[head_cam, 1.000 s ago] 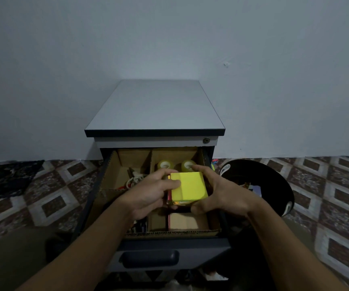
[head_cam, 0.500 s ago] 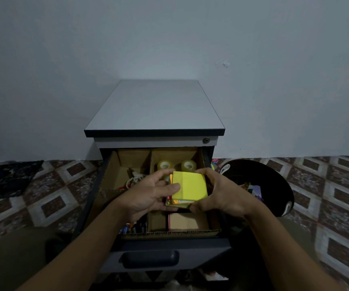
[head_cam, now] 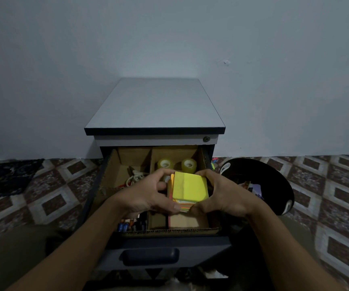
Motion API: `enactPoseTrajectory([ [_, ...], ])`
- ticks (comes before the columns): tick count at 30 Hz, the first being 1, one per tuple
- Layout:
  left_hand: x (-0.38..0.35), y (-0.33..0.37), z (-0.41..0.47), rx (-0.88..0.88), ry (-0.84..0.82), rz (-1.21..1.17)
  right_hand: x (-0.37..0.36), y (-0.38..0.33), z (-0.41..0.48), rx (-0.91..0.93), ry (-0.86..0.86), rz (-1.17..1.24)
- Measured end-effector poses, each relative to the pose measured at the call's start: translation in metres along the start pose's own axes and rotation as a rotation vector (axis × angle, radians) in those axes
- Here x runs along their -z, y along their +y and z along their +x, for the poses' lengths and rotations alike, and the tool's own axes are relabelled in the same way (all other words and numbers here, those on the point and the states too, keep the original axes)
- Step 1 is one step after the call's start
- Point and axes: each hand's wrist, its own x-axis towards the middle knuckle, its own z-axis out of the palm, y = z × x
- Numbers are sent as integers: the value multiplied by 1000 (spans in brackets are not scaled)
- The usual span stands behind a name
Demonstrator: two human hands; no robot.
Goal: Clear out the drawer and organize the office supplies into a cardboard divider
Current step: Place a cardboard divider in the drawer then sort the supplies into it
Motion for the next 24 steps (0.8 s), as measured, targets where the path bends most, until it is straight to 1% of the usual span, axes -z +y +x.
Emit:
enactPoseTrajectory([
  [4, 1, 0, -1, 19, -8, -28, 0, -1, -1, -4, -13, -14],
  [8, 0, 1, -3, 75, 23, -70, -1, -3, -1, -8, -10, -39],
  [11, -5, -1, -3, 120, 118, 11, -2, -4, -3, -23, -10, -53],
  [15, -15, -6, 0, 143, 242, 16, -8, -9, -7, -26, -16, -111],
  [18, -21, -11, 2, 161, 297, 24, -10, -10, -9, -52, -31, -118],
  [20, -26, -15, 3, 167, 333, 30, -9, -9, -8, -64, 0, -140],
  [24, -34, -18, 7, 174, 350, 89, -10, -11, -7, -43, 80, -301],
])
